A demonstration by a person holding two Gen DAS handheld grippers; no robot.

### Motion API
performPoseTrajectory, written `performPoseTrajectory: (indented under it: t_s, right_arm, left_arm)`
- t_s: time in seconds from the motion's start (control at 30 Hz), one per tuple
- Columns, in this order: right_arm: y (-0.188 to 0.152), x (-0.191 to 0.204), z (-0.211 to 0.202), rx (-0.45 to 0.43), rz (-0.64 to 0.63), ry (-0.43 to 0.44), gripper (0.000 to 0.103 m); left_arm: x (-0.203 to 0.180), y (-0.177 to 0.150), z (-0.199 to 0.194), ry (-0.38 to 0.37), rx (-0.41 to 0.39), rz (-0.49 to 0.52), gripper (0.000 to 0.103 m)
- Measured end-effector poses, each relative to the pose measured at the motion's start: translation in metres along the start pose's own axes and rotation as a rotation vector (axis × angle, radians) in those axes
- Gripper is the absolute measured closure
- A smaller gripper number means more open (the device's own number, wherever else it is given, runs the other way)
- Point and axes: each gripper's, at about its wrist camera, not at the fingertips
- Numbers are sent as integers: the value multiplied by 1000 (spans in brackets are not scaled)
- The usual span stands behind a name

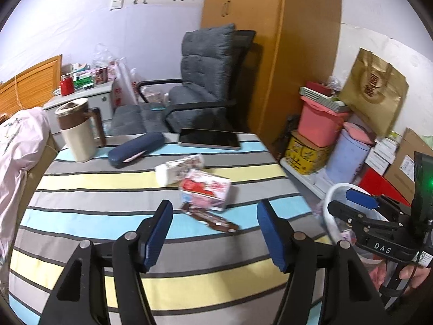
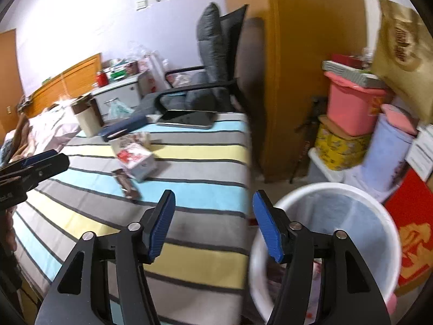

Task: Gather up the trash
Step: 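Grasp the patterned paper cup with the left tool while the right tool grasps the red-white juice carton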

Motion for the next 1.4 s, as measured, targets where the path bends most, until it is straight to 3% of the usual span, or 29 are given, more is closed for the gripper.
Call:
performPoseTrajectory:
  t_s: [0.43,0.83,1.13,1.4]
  right_arm:
    - [30,45,41,43,-153,84,37]
    - [52,72,75,76,-280,168,37]
    - [68,92,101,129,-414,151,37]
    - [73,90,117,178,-435,194,36]
  left_arm:
    - [59,19,20,47,23,-55,34]
    - [83,33,48,0,52,-62,33]
    - [106,42,63,-22,65,-101,32]
    - [109,48,74,-34,79,-107,32]
Point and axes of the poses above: each gripper's, at about its wrist camera, not at the fingertips, and z roughly the way its jaws point, x to its left, y to its top, and after that the axes turned 14 degrees about x, right-handed
